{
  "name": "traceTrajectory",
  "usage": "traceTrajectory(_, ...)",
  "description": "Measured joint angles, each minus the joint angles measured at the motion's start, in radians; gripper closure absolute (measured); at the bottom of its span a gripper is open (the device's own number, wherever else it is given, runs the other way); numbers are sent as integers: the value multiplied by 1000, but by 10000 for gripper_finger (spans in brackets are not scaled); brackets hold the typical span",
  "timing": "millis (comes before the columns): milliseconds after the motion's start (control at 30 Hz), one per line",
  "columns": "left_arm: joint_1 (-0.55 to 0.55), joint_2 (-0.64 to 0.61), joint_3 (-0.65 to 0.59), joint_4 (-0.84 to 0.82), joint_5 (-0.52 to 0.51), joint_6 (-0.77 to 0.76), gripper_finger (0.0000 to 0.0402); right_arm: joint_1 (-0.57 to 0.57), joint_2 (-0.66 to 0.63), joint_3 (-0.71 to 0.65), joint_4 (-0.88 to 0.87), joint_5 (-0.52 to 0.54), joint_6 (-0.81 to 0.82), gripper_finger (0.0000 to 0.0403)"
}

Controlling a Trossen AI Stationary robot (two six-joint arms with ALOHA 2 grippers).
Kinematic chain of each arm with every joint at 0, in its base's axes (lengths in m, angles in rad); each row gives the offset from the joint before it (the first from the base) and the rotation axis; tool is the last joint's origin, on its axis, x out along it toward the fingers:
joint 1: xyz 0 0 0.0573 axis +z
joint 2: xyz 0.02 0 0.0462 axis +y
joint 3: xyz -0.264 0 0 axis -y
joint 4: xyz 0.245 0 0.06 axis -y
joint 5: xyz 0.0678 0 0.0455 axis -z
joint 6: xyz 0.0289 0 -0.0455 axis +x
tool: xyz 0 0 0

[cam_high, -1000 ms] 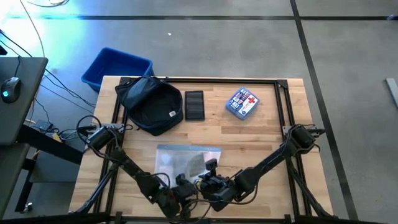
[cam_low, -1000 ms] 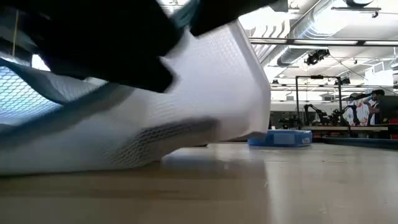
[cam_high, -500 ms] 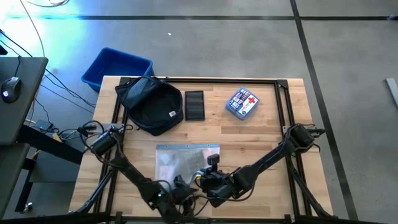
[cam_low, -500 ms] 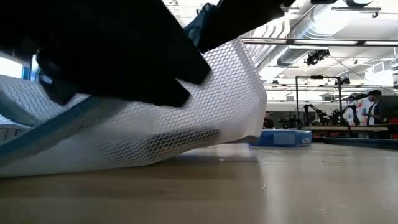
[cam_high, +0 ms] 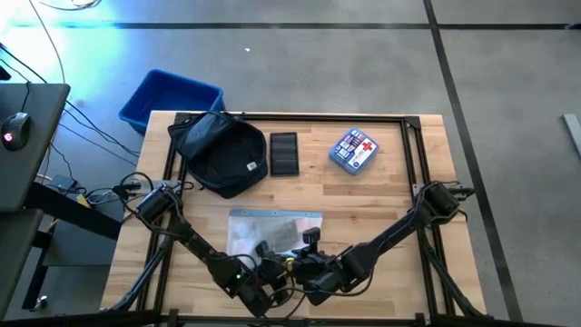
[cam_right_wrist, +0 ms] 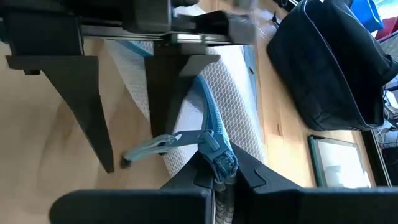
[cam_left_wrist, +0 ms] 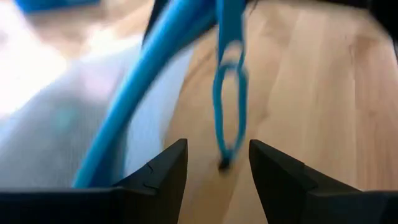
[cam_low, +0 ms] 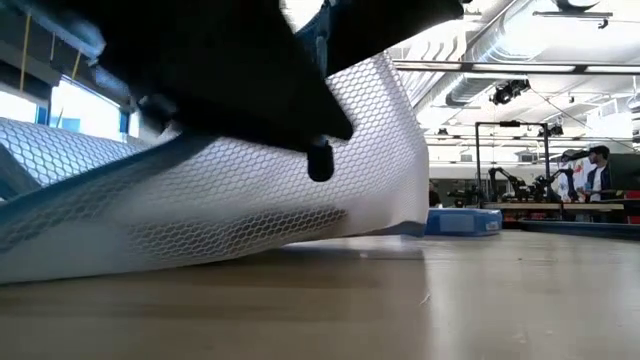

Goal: Unpack backpack
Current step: Close the transparent zip bag

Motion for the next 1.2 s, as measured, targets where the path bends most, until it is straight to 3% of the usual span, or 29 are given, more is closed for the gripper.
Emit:
traceTrajectory(133,7,0,0,96,-25,160,249,0,0,0,4,-1,1,403)
traceTrajectory(233,21,0,1,95,-30,161,263,3,0,0,3,-2,2,403)
traceTrajectory(300,24,0,1,83,-30,147,294,4,0,0,2,-2,2,403)
traceTrajectory(400,16,0,1,65,-30,138,371,12,0,0,-6,-3,8,403)
traceTrajectory(467,4,-5,1,23,-31,105,391,20,0,0,-30,-20,10,403)
traceTrajectory(767,-45,-35,5,-599,116,-419,401,61,1,-116,-24,-78,27,403)
traceTrajectory(1000,-171,-57,0,-831,379,-667,402,69,1,-245,-123,-102,68,403)
traceTrajectory(1200,-333,-71,0,-1119,487,-1003,401,63,1,-281,-269,-104,183,403)
